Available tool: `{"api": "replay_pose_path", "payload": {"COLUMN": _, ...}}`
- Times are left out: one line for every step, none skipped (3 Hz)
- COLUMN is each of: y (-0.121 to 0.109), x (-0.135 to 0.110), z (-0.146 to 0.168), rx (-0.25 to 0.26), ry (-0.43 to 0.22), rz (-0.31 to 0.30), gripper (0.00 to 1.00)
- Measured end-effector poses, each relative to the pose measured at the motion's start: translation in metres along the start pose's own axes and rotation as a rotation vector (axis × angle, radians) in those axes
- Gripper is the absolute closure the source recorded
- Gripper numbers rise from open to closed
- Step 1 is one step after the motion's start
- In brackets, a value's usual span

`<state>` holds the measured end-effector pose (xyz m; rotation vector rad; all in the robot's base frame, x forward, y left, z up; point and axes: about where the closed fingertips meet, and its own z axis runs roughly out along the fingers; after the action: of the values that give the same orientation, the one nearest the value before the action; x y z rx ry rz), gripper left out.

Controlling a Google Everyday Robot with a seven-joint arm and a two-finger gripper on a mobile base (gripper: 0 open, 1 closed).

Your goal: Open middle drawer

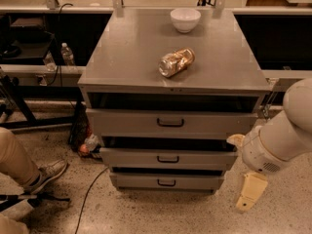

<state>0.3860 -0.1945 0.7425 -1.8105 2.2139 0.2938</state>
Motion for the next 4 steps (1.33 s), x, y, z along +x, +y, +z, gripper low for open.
{"api": "replay_pose_path", "payload": {"y": -0.024, "x": 0.008, "z": 0.034, "rx": 0.038, "ry": -0.006, "rz": -0.063, "gripper": 0.00}}
{"api": "replay_pose_path", "payload": {"y": -0.047, "x": 0.013, "z": 0.065, "rx": 0.069, "ry": -0.037, "rz": -0.093, "gripper": 0.00}}
{"api": "replay_pose_path", "payload": {"y": -0.067, "x": 0.025, "z": 0.094, "rx": 0.067, "ry": -0.074, "rz": -0.071, "gripper": 0.00}}
{"api": "replay_pose_path", "payload": {"y": -0.075, "x": 0.037, "z": 0.116, "rx": 0.048, "ry": -0.103, "rz": -0.053, "gripper": 0.00}}
